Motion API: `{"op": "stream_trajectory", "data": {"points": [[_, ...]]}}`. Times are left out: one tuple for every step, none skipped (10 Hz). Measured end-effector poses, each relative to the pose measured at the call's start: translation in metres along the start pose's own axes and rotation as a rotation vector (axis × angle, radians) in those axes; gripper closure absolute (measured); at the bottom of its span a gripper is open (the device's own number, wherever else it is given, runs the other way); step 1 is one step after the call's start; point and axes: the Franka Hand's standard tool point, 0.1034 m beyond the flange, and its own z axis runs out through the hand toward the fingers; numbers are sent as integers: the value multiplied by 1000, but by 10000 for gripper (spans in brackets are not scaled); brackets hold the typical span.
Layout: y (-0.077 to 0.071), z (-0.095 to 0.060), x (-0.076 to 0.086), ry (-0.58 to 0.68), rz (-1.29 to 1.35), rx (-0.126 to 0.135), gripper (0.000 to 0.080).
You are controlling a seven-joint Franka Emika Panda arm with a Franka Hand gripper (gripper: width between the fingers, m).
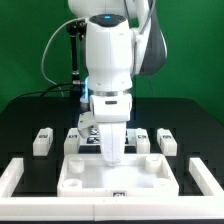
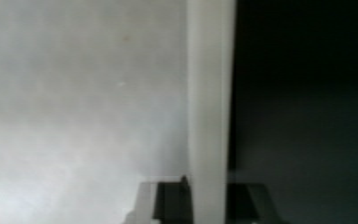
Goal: Assemble desk
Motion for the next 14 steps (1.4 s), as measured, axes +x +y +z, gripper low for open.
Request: {"op": "stream_trajectory", "data": {"points": [[8, 1, 14, 11, -3, -9, 745], [15, 1, 29, 22, 2, -14, 745], [15, 2, 37, 28, 0, -12, 745], [15, 2, 46, 36, 0, -8, 745], [15, 2, 47, 36, 0, 1, 745], [15, 2, 47, 35, 0, 7, 745], [15, 2, 47, 35, 0, 7, 745], [15, 3, 46, 35, 1, 8, 670], [15, 3, 46, 35, 2, 9, 533], [14, 4, 46, 35, 2, 10, 533], [14, 4, 45, 35, 3, 10, 329], [14, 4, 45, 35, 3, 10, 209], [14, 4, 45, 35, 4, 11, 209], [14, 4, 45, 35, 4, 11, 168]]}}
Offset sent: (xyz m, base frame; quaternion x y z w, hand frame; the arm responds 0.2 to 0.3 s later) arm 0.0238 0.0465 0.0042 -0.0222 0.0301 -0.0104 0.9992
